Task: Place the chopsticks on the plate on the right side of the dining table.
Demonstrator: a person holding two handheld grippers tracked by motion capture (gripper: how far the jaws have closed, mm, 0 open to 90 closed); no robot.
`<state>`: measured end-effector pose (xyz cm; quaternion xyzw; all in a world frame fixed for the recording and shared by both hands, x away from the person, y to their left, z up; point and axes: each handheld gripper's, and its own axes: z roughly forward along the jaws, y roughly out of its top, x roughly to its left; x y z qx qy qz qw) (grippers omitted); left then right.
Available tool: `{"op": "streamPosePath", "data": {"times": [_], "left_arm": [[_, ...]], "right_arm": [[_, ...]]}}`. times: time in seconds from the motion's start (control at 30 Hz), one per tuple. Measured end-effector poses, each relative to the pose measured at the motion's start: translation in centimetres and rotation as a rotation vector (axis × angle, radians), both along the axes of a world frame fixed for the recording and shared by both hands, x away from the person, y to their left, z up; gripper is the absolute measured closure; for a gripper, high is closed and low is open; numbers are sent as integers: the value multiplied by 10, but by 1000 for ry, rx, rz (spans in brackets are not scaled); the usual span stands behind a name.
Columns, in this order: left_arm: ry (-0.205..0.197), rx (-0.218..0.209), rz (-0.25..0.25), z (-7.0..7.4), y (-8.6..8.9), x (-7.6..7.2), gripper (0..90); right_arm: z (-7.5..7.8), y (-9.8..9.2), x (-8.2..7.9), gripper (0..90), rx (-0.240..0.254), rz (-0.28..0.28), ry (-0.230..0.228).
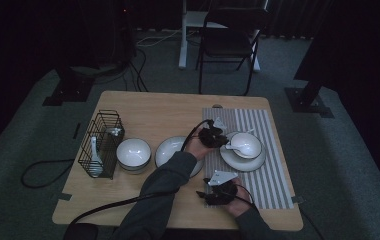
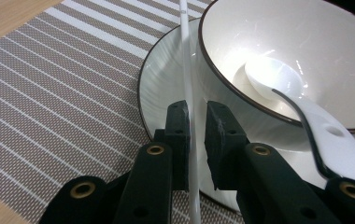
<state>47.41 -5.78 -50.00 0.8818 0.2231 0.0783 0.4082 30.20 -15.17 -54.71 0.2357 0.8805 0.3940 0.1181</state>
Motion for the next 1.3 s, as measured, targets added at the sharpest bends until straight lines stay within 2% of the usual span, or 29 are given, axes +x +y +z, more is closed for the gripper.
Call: {"op": "streamPosePath", "data": {"times": [0.3,0.63,1.3], "left_arm": [[-2,0,-3,-1,9,-7,801],[8,23,6,-7,7,-5,835],[15,26,-3,-10,-3,-2,850]], "right_arm": [[0,0,0,428,0,0,0],[0,0,0,427,0,-1,2],[0,0,0,427,0,-1,1]]}}
